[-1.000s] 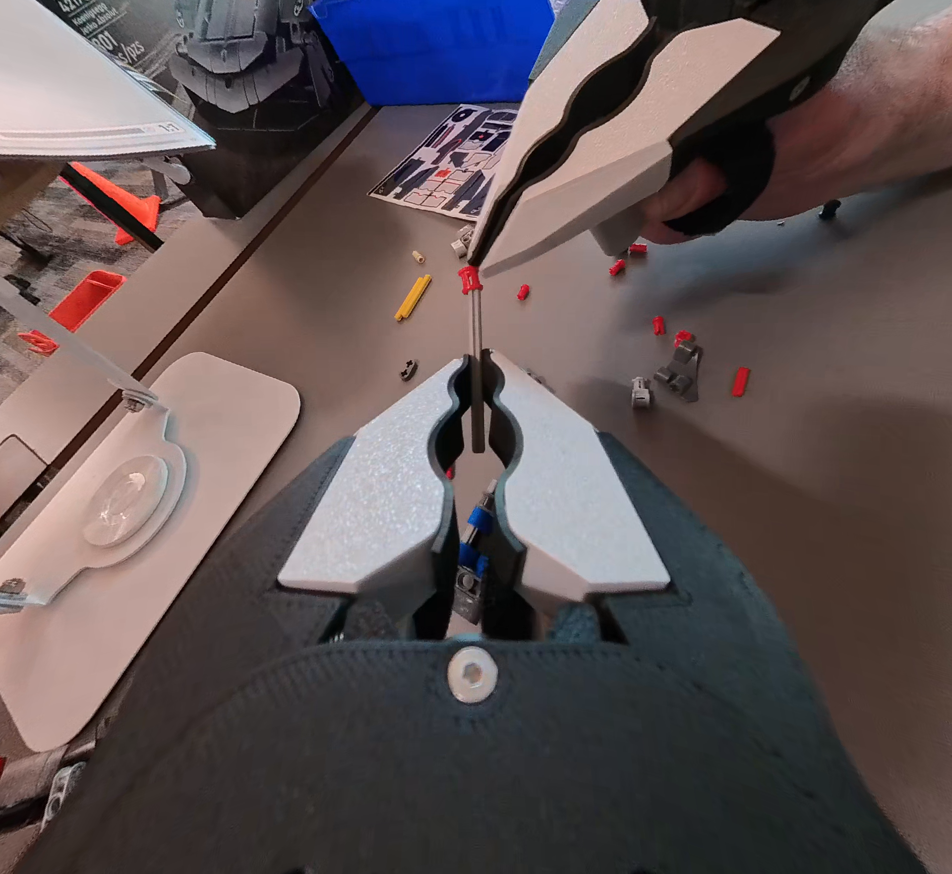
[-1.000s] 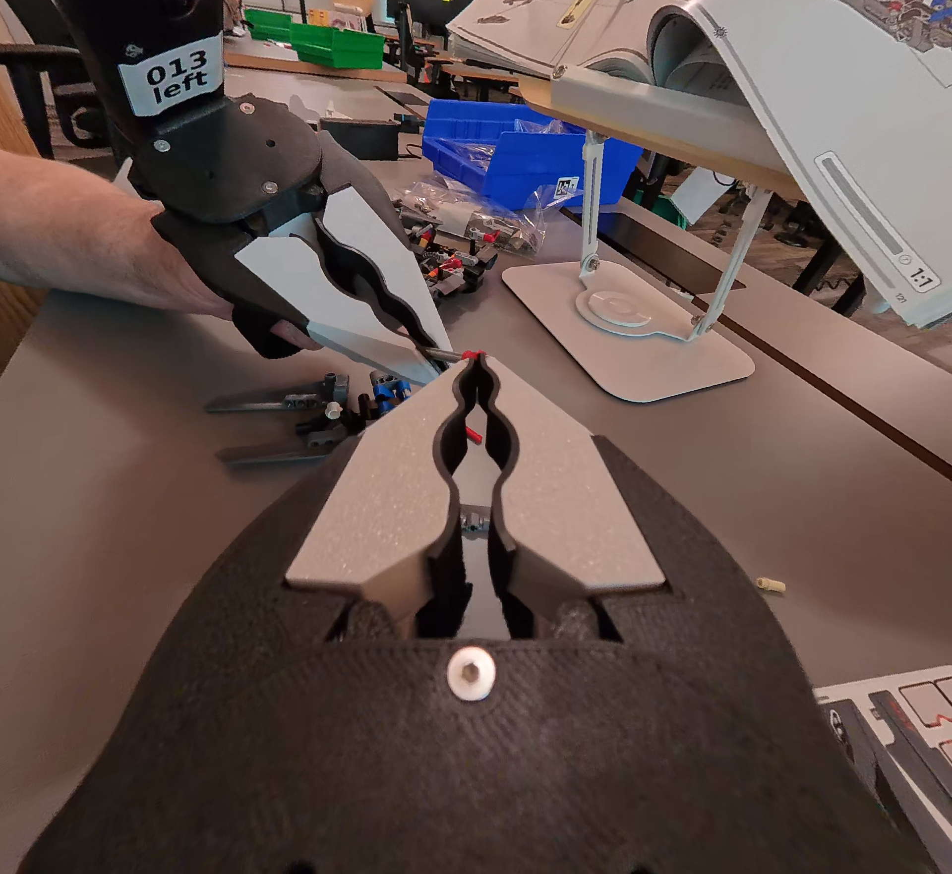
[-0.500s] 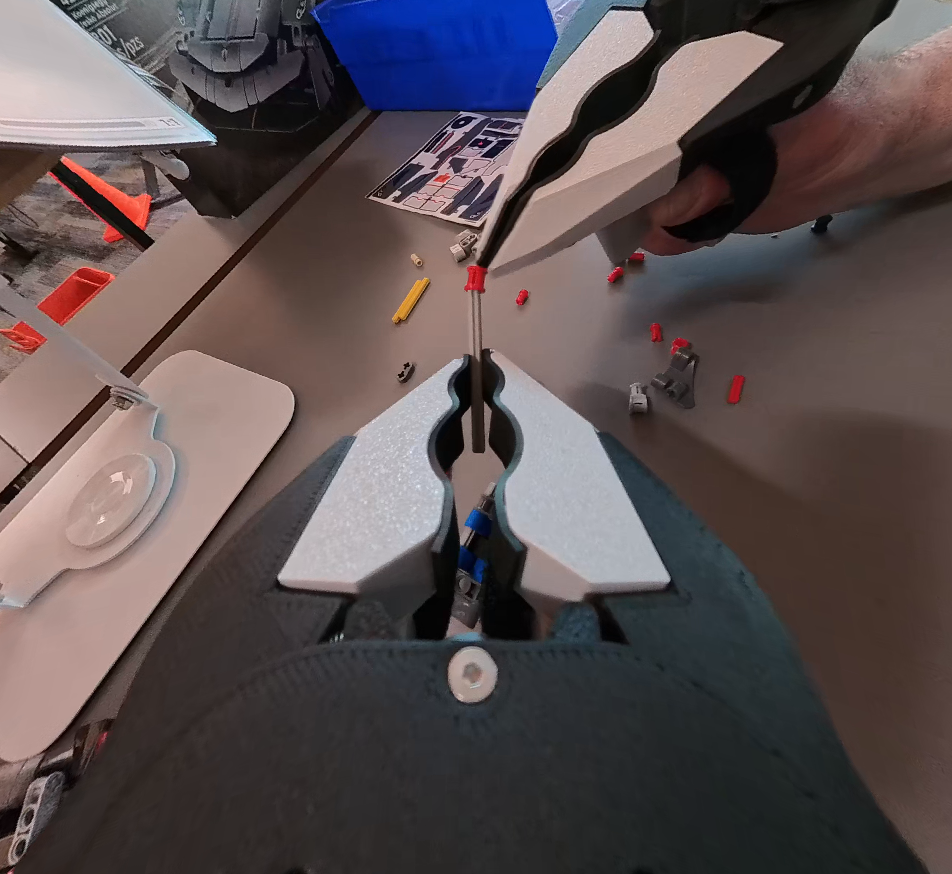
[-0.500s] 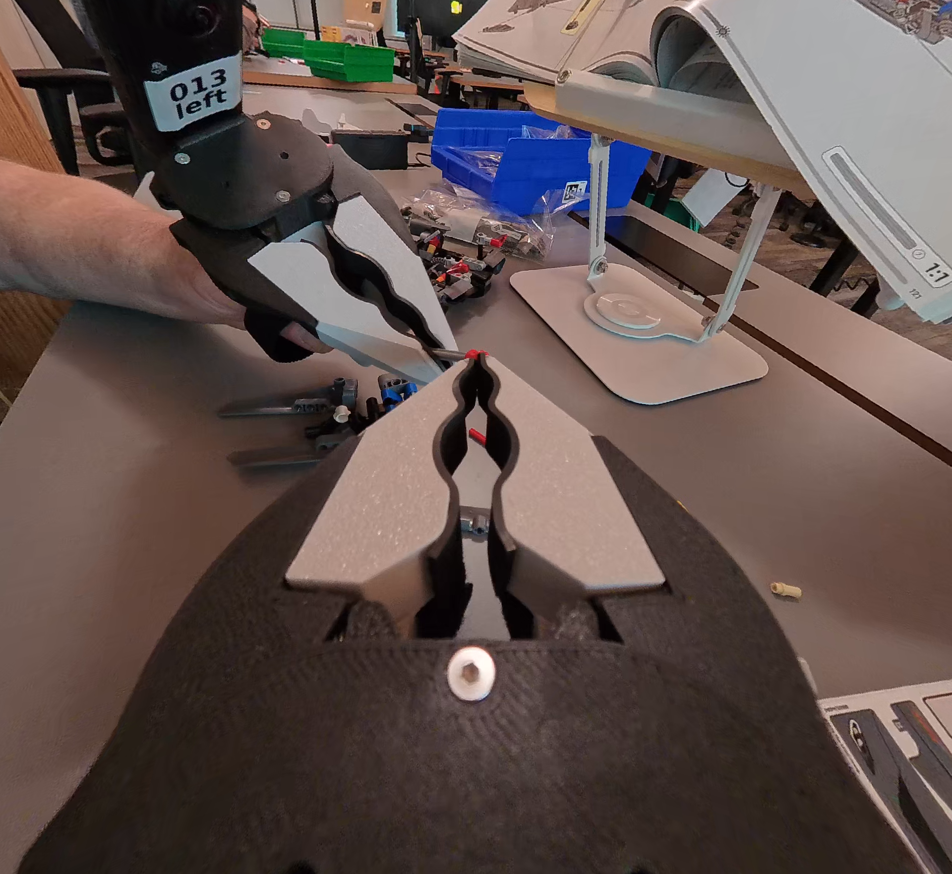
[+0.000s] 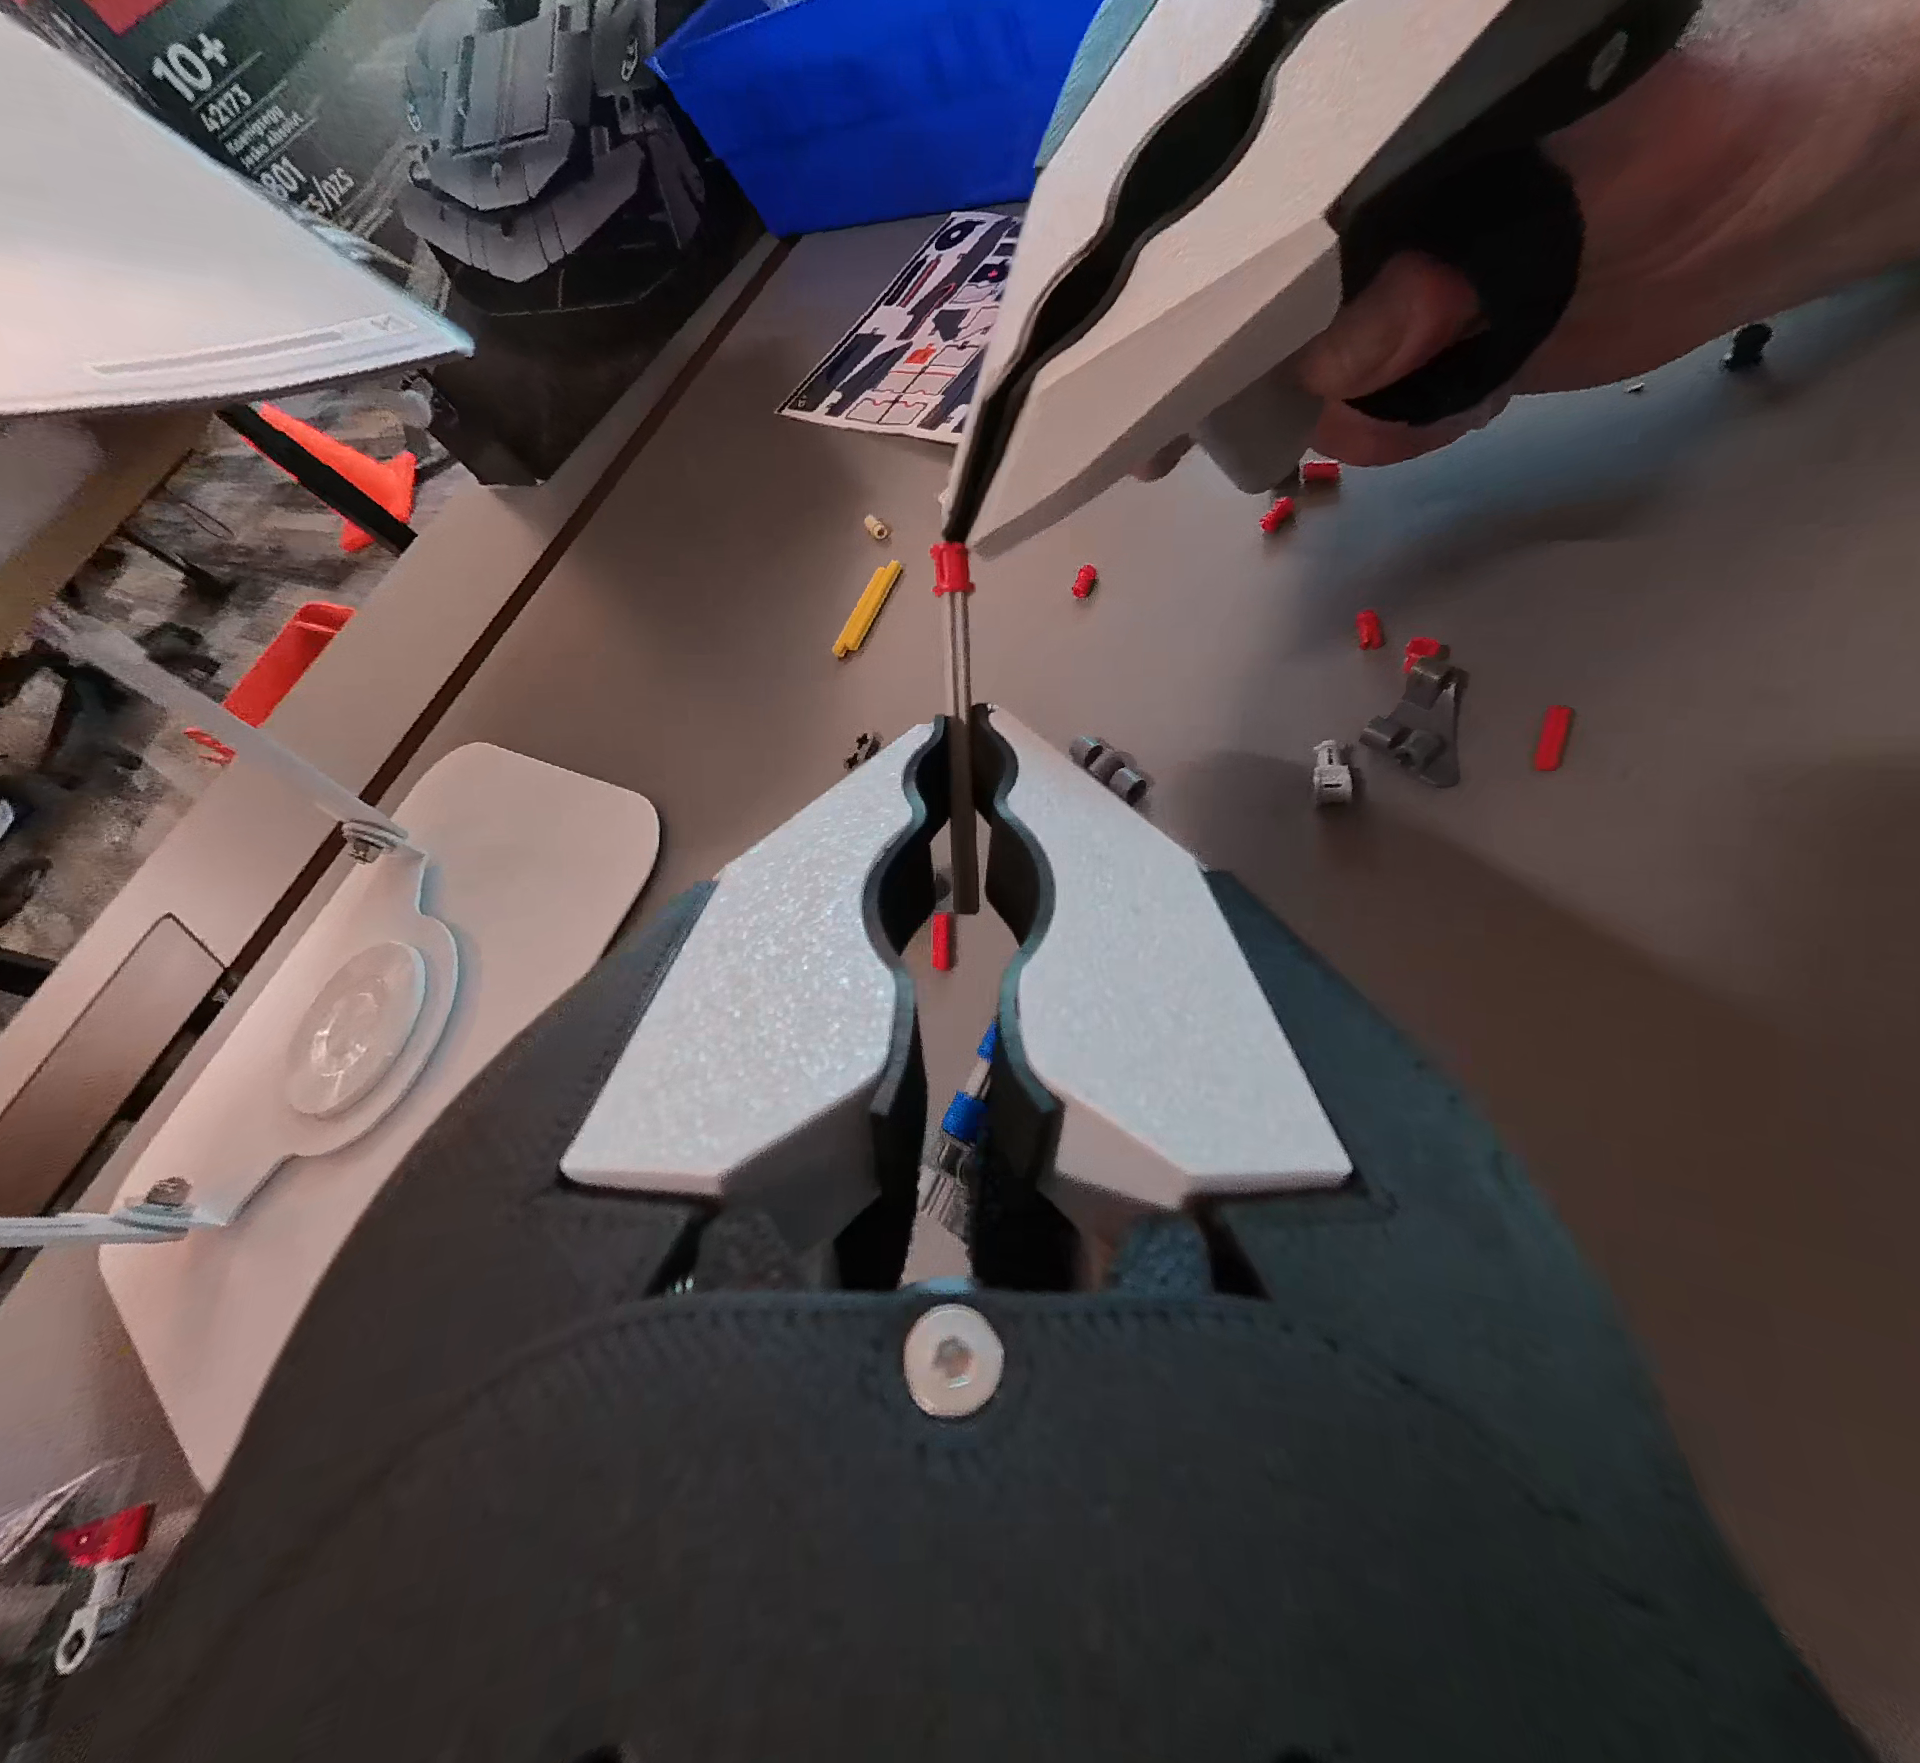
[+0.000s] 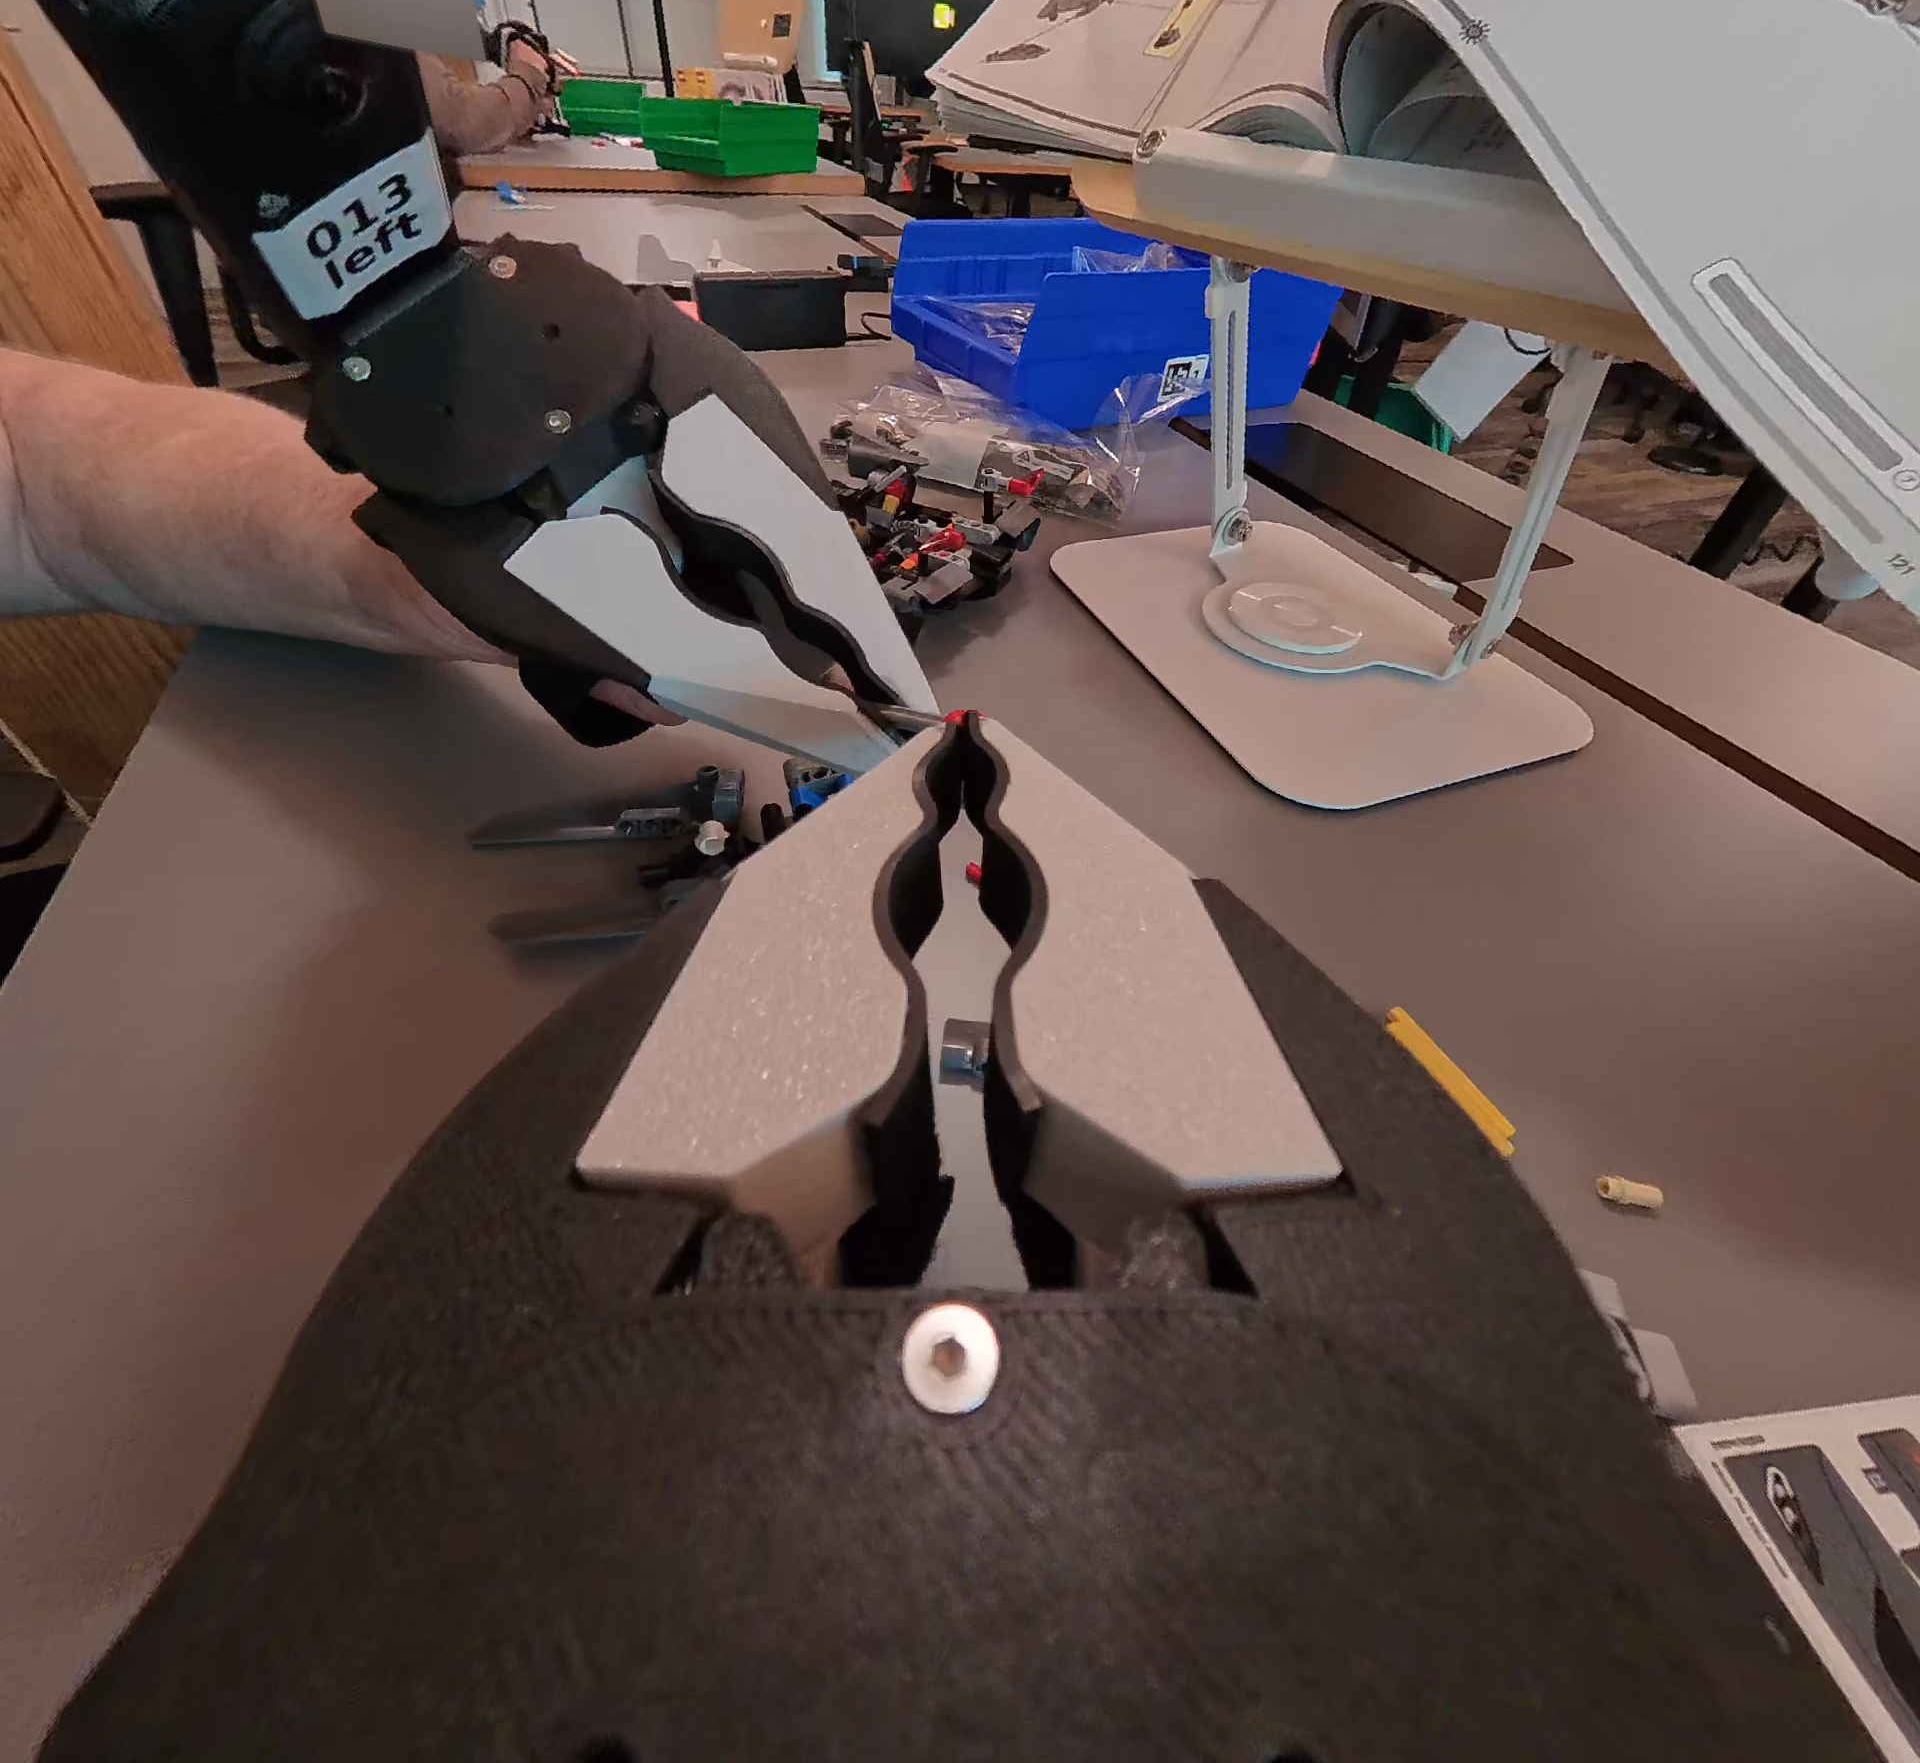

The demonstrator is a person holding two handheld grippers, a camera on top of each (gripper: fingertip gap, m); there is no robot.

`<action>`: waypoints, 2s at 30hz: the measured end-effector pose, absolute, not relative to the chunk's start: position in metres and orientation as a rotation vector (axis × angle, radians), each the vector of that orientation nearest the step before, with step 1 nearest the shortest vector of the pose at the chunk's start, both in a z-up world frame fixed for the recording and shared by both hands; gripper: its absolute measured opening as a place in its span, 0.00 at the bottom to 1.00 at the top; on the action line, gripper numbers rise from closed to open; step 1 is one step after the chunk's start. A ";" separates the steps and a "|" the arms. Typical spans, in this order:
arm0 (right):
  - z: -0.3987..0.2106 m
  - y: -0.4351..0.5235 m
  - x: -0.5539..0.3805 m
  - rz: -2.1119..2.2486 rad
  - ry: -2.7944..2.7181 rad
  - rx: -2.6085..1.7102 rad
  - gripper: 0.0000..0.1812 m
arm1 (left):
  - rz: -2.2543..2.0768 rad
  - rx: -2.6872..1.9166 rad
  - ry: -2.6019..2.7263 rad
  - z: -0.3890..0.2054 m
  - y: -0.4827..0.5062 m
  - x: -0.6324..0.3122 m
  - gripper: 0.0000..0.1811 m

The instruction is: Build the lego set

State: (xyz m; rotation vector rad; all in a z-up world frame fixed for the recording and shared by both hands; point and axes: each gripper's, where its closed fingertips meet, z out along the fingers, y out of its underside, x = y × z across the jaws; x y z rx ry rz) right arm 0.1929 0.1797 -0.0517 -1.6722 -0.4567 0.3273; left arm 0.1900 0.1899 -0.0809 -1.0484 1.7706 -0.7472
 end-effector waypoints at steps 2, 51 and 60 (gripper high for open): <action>-0.052 0.180 0.193 0.341 -0.453 -1.675 0.00 | -0.713 -1.030 1.769 -0.081 0.190 0.190 0.00; -0.061 0.154 0.174 0.533 -0.698 -1.760 0.01 | -0.395 -0.622 1.819 -0.077 0.169 0.182 0.00; -0.066 0.149 0.170 0.523 -0.768 -1.775 0.01 | -0.302 -0.525 1.835 -0.079 0.165 0.179 0.00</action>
